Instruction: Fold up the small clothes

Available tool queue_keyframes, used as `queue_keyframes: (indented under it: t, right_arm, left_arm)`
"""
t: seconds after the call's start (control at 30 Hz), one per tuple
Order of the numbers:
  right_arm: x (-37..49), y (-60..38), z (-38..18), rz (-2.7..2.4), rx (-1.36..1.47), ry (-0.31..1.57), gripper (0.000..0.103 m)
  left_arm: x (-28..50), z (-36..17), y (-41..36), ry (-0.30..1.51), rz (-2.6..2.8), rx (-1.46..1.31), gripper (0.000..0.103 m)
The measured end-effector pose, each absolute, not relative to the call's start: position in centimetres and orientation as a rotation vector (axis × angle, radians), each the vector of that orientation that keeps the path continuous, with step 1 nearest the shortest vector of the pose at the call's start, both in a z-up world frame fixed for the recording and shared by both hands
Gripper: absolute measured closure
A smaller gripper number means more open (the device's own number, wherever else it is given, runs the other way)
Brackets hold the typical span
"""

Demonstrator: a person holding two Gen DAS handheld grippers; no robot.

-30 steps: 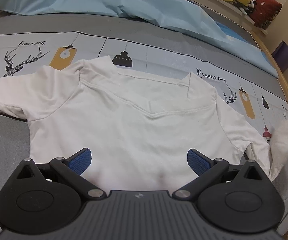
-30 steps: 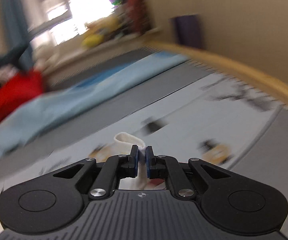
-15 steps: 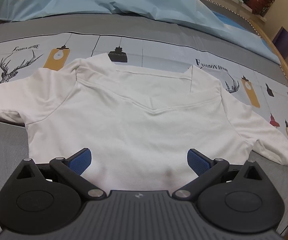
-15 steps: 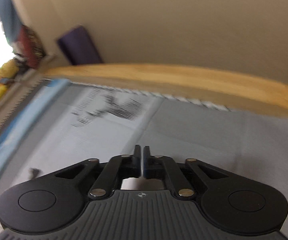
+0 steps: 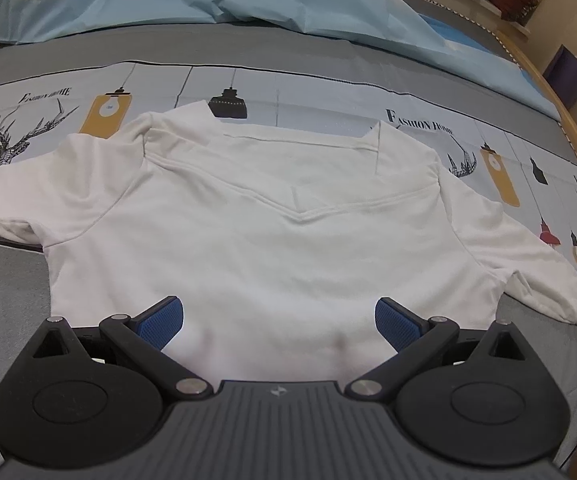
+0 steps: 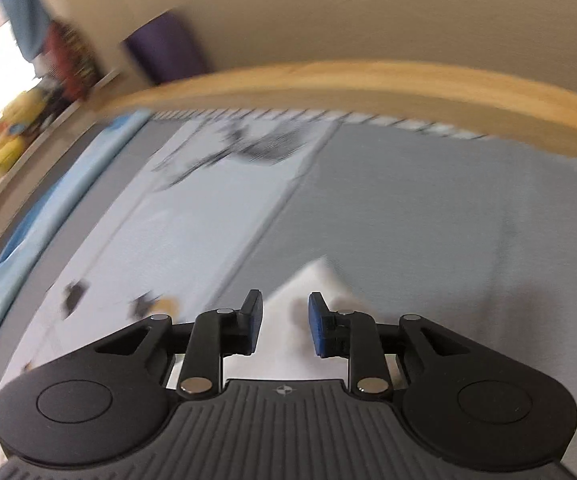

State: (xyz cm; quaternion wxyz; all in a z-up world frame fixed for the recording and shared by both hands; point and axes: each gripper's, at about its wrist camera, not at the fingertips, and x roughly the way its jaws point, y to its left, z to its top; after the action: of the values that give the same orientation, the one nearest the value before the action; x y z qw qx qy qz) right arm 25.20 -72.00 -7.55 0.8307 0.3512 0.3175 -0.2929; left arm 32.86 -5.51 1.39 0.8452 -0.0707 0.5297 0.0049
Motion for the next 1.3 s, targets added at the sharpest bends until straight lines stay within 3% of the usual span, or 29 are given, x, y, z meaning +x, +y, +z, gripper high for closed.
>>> queue_keyframes:
  t: [0.1, 0.27, 0.57, 0.7, 0.87, 1.03, 1.07, 1.17, 1.23, 1.3]
  right_arm:
    - [28.3, -70.8, -9.8, -0.601, 0.712, 0.839, 0.076]
    - [30.2, -68.6, -8.5, -0.670, 0.524, 0.896, 0.076]
    - [29.8, -56.0, 2.5, -0.392, 0.359, 0.767, 0.076]
    - [29.4, -46.9, 6.3, -0.200, 0.367, 0.717, 0.070]
    - [28.6, -34.8, 7.5, 0.022, 0.380, 0.718, 0.066]
    - [28.2, -25.8, 5.2, 0.167, 0.378, 0.725, 0.066]
    - [28.2, -24.5, 4.4, 0.183, 0.341, 0.734, 0.066]
    - [28.6, -21.1, 2.7, 0.206, 0.259, 0.801, 0.066]
    - [28.8, -20.6, 2.5, 0.232, 0.279, 0.810, 0.066]
    - [29.1, -20.0, 2.4, 0.258, 0.265, 0.813, 0.066]
  left_arm:
    - [32.9, 1.5, -5.3, 1.117, 0.006, -0.147, 0.001]
    - [33.1, 2.3, -4.4, 1.103, 0.006, -0.166, 0.001]
    - [31.9, 5.3, -0.5, 1.041, 0.013, -0.257, 0.001]
    - [31.0, 5.9, 2.8, 1.015, 0.043, -0.287, 0.001]
    - [30.0, 6.1, 8.7, 0.983, 0.122, -0.309, 0.001]
    - [29.8, 5.2, 14.9, 0.972, 0.224, -0.318, 0.005]
    - [29.8, 4.7, 16.4, 0.971, 0.253, -0.321, 0.007]
    - [30.2, 3.0, 20.7, 0.969, 0.333, -0.334, 0.025]
    - [30.5, 1.6, 24.2, 0.948, 0.377, -0.386, 0.043]
    - [30.7, 0.3, 27.3, 0.897, 0.409, -0.443, 0.050]
